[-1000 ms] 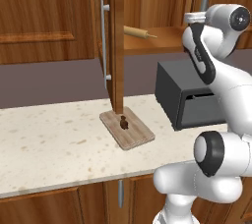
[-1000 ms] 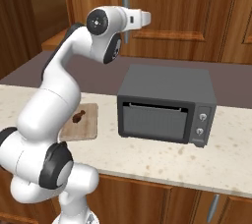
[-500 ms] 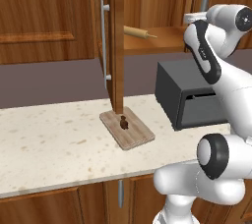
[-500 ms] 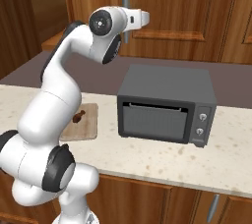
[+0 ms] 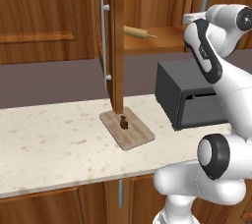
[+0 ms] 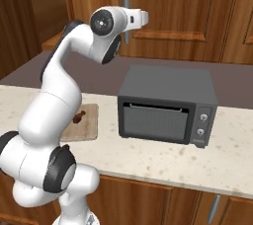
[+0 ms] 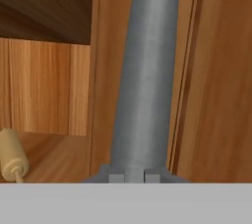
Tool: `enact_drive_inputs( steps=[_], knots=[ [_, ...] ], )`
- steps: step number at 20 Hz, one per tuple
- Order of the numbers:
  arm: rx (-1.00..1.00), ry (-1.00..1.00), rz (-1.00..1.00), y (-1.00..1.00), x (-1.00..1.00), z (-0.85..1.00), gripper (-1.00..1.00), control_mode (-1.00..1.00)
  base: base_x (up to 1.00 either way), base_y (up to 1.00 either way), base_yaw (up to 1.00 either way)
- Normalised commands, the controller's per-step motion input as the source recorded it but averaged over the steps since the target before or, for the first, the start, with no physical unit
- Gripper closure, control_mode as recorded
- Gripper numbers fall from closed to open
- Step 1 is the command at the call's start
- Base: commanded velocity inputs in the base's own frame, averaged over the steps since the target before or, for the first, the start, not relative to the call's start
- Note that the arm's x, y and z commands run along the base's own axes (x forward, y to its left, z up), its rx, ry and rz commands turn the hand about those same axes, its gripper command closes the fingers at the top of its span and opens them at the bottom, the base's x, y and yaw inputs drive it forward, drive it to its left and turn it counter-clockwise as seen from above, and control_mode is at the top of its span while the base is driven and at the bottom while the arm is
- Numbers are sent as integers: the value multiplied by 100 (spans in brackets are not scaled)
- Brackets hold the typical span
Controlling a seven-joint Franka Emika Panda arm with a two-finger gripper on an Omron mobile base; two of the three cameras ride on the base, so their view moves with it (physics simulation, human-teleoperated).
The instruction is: Open the cabinet, retrieve the rolling pin, and place it next to the meat on the cutting board to prepare for tenderizing.
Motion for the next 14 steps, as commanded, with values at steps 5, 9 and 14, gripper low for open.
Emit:
enact_drive_inputs(
  steps=[5, 9, 14],
  knots=[
    [0, 0, 4, 4, 5, 0, 100, -100, 0, 0, 0],
    [0, 0, 0, 0, 0, 0, 100, -100, 0, 0, 0],
    [0, 0, 0, 0, -2, 0, 100, -100, 0, 0, 0]
  ],
)
